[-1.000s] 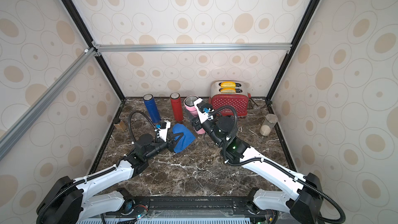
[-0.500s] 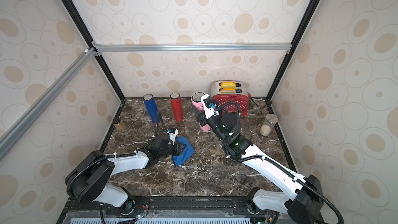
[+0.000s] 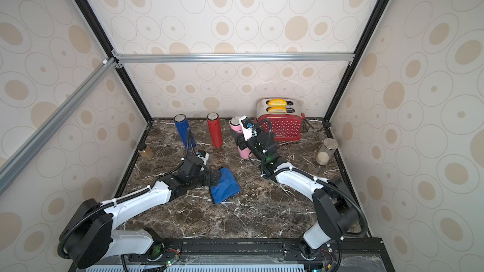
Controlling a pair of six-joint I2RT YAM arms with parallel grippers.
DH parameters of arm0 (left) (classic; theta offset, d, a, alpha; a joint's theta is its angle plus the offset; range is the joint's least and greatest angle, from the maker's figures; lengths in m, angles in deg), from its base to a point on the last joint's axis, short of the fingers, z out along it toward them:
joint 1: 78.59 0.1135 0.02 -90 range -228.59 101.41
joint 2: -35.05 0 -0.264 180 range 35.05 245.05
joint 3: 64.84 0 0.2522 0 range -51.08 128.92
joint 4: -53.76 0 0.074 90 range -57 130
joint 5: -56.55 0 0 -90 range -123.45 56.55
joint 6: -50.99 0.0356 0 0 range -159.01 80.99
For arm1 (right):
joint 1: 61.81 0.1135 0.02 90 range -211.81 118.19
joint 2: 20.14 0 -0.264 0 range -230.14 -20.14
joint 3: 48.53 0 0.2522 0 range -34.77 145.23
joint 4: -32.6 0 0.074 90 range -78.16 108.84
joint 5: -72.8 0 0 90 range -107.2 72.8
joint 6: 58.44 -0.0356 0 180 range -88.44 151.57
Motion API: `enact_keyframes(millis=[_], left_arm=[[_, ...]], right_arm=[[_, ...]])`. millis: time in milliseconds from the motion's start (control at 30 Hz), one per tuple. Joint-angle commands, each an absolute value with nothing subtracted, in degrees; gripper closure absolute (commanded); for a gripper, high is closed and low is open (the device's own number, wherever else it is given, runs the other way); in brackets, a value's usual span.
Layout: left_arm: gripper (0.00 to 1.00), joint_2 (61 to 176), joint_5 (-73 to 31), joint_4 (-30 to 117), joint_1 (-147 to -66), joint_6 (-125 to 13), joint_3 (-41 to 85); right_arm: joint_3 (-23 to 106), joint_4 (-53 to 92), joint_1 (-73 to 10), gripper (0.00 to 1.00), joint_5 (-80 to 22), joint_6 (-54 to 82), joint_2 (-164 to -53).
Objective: Wipe the surface of the thermos
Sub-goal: Place the cleaning item at the center of the board, then place the thermos at the center of the board.
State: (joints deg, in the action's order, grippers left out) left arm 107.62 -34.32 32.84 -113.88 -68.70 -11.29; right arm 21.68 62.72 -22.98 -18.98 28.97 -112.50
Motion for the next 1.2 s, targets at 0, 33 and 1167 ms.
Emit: enact_keyframes(millis=[0,33,1167], left_arm=[[0.01,103.1,-38.3,24.9,-113.1,-66.1,-10.6],[0.01,101.8,-39.0,24.7,-112.9,-66.2,-10.9],[0.01,74.6,-50.4,23.6,-109.4,-64.0,-21.8]], right_arm=[[25.8,76.9,-25.2,1.0,-20.9,27.6,-116.2],[26.3,78.5,-25.8,1.0,-21.2,26.7,-117.9],[40.9,96.9,-31.9,1.0,-22.6,25.2,-147.0]])
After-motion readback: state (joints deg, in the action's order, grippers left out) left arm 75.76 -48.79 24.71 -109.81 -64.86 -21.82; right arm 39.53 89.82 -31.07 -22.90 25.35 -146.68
